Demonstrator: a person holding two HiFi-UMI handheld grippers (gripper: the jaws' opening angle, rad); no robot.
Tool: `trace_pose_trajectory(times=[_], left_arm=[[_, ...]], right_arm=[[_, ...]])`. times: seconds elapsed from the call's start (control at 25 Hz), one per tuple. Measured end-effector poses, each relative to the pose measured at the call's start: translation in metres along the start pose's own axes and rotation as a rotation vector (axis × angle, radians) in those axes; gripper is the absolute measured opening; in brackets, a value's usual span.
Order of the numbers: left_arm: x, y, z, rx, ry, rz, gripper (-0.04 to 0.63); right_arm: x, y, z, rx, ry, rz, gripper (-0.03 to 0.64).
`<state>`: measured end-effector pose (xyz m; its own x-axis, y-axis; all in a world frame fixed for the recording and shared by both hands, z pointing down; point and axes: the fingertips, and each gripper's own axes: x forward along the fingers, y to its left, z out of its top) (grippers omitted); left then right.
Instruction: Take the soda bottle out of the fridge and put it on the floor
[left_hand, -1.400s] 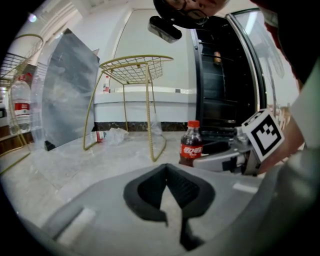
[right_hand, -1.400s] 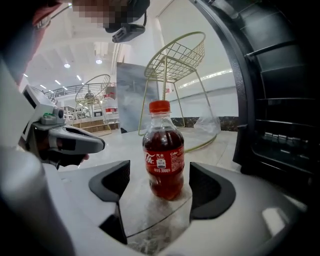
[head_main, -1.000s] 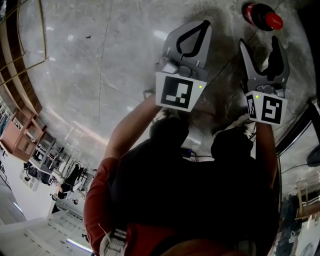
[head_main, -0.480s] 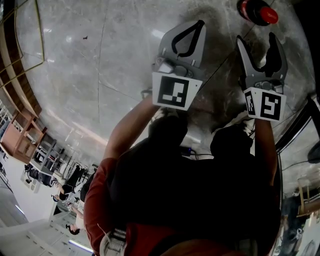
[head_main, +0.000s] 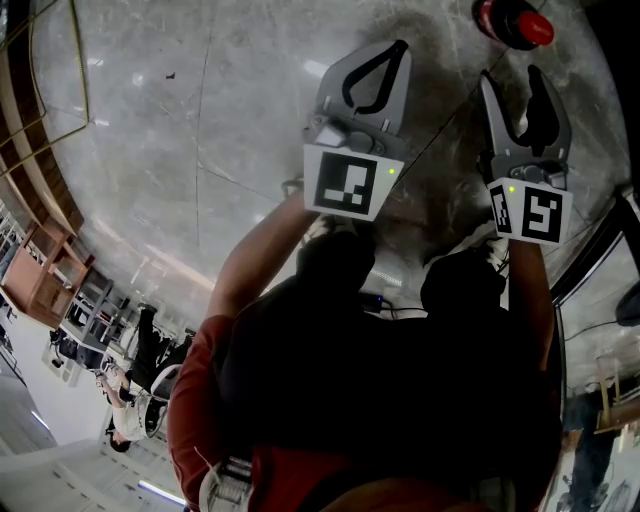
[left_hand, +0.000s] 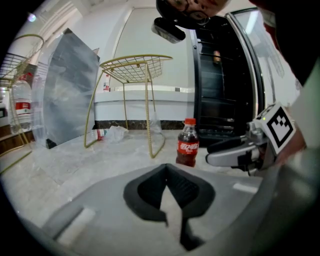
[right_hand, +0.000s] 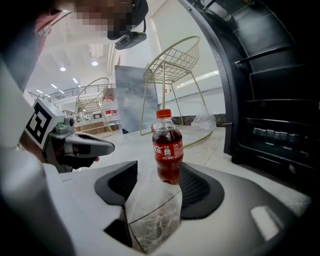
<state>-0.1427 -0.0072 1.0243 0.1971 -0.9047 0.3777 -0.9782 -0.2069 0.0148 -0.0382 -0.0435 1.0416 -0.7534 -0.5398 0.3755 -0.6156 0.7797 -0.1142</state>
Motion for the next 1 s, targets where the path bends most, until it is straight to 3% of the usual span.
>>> trace_pose_trajectory(times=[0.32,0.76,1.0], left_arm=[[-0.0003,-0.0026,0.0008,0.009,-0.003,-0.007,0.000],[0.0005,-0.0028,-0.0009,0.011,0.003,-0.007,0.000],[0.0005,-0.0030,-0.0013,0.009,0.004,-0.008,0.000]], right_arm=[[-0.0007,0.0035,-0.0039,-0.028,0.022,0.006,0.194],[-0.0012,0.0022,-0.0069,-0.042,0.036,-0.005,0.021],[-0.0011,0.0034,-0.0084,-0.051,0.045,-0.002,0.002]])
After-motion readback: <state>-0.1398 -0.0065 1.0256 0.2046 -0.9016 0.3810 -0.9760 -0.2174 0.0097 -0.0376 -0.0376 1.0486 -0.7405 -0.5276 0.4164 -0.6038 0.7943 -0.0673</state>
